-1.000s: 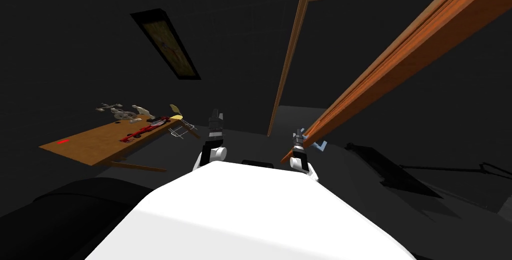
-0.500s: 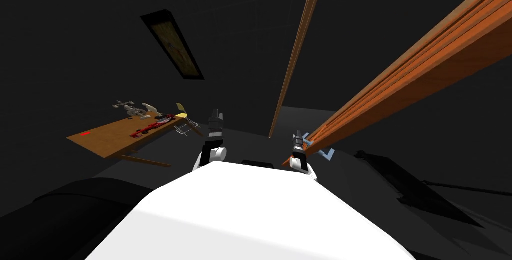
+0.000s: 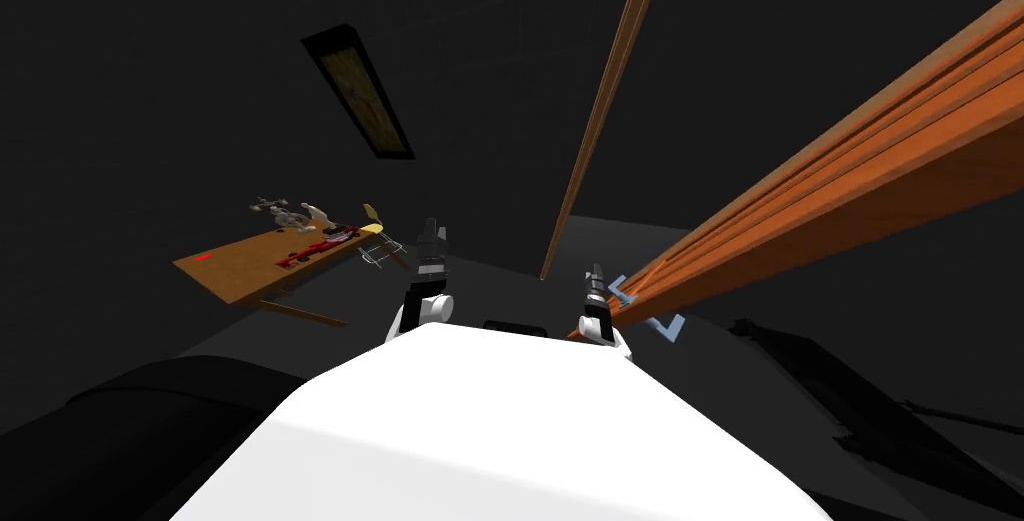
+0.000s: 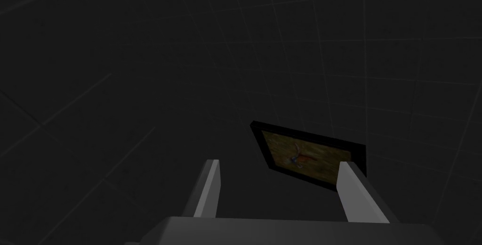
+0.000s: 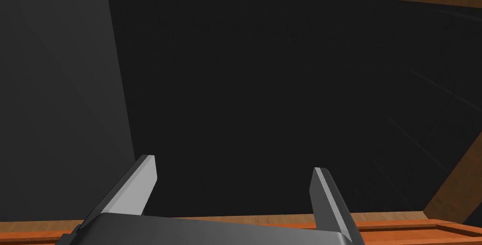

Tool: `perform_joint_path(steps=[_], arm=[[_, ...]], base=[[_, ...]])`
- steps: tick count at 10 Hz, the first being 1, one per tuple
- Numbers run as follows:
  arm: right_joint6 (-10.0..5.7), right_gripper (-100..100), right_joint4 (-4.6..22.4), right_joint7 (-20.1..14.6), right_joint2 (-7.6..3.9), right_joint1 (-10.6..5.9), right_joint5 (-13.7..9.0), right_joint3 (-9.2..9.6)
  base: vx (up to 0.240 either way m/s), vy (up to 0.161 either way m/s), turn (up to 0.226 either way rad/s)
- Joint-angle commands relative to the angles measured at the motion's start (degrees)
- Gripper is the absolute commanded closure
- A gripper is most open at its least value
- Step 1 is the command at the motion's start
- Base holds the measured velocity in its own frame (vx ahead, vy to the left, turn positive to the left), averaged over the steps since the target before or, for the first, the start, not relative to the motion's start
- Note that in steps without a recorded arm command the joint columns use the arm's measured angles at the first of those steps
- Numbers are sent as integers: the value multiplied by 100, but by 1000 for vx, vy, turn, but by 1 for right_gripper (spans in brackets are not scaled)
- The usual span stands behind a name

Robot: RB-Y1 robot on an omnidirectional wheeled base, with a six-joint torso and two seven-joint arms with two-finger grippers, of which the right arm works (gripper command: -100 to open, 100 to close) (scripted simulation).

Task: Pull the door open

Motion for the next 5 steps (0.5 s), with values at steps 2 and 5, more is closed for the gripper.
perform_joint_path(steps=[2, 5], arm=[[-62, -100, 324, -15, -20, -110, -63, -47], [-159, -100, 747, -29, -45, -270, -132, -100]], base=[[86, -51, 125], [78, -55, 116]])
